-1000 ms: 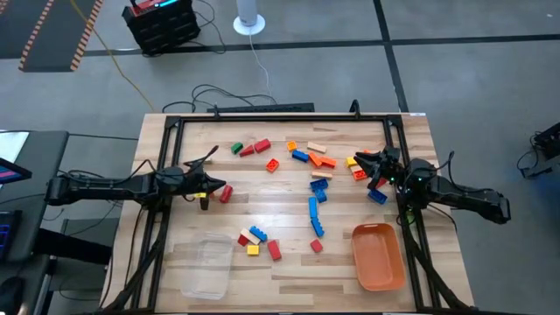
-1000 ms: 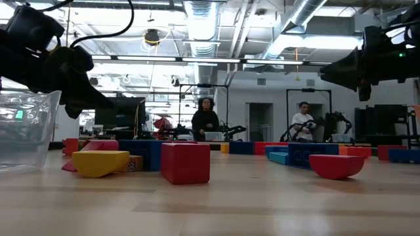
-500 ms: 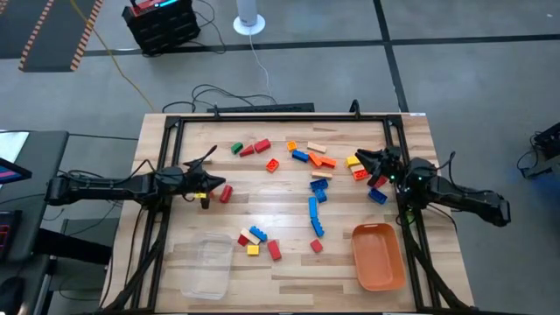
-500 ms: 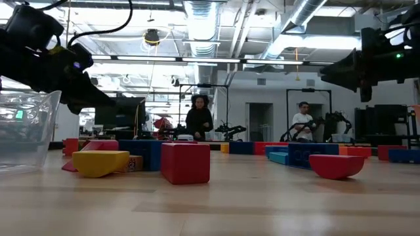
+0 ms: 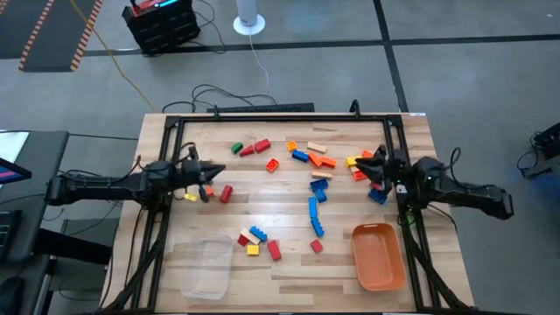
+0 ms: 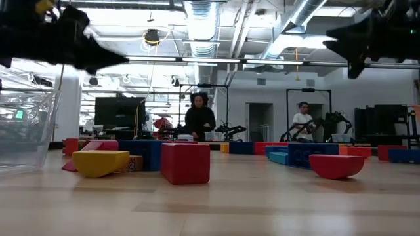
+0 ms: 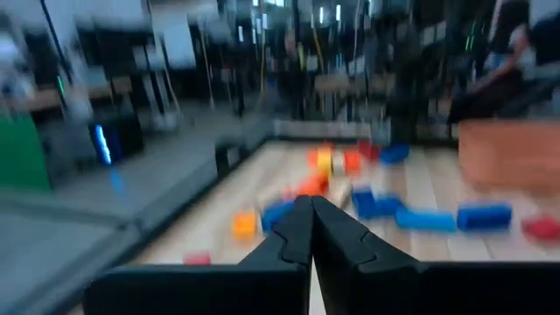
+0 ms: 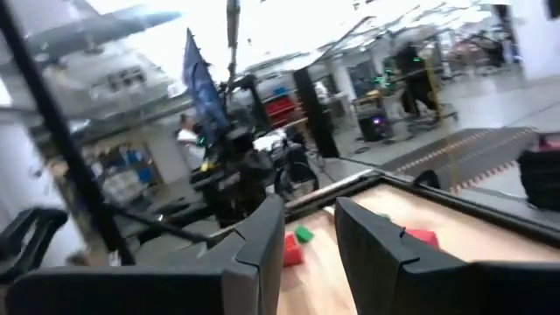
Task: Sort blocks by size
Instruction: Put the large orange game piece into the orange bin
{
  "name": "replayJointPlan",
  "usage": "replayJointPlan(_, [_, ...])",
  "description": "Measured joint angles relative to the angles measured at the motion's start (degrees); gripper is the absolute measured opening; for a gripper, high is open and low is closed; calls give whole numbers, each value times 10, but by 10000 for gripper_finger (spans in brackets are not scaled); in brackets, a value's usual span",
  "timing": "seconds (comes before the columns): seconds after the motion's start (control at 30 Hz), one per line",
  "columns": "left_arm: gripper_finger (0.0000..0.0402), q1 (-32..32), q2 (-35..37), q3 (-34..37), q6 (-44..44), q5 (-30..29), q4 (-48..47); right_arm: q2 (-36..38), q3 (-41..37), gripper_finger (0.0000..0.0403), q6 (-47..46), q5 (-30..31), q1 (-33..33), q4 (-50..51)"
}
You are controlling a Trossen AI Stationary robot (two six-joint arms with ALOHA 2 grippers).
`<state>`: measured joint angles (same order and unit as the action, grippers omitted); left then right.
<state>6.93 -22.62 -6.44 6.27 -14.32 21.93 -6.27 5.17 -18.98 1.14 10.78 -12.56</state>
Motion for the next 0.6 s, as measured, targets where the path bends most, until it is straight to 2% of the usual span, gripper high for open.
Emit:
replayJointPlan(0.17, [0,0,0,-1,13,0,109,-135,54,134,55,17,-47,4])
replayJointPlan(0.3, [0,2,0,-1,25,-9,110,-265,116,134,104,70,-53,46])
replayJointPlan(0.43, [0,8,0,-2,15,-28,48,-379,222,134,114,89,-17,190])
replayJointPlan(0.6, [0,7,0,-17,54,-29,-2,-523,355,139,128,89,18,411])
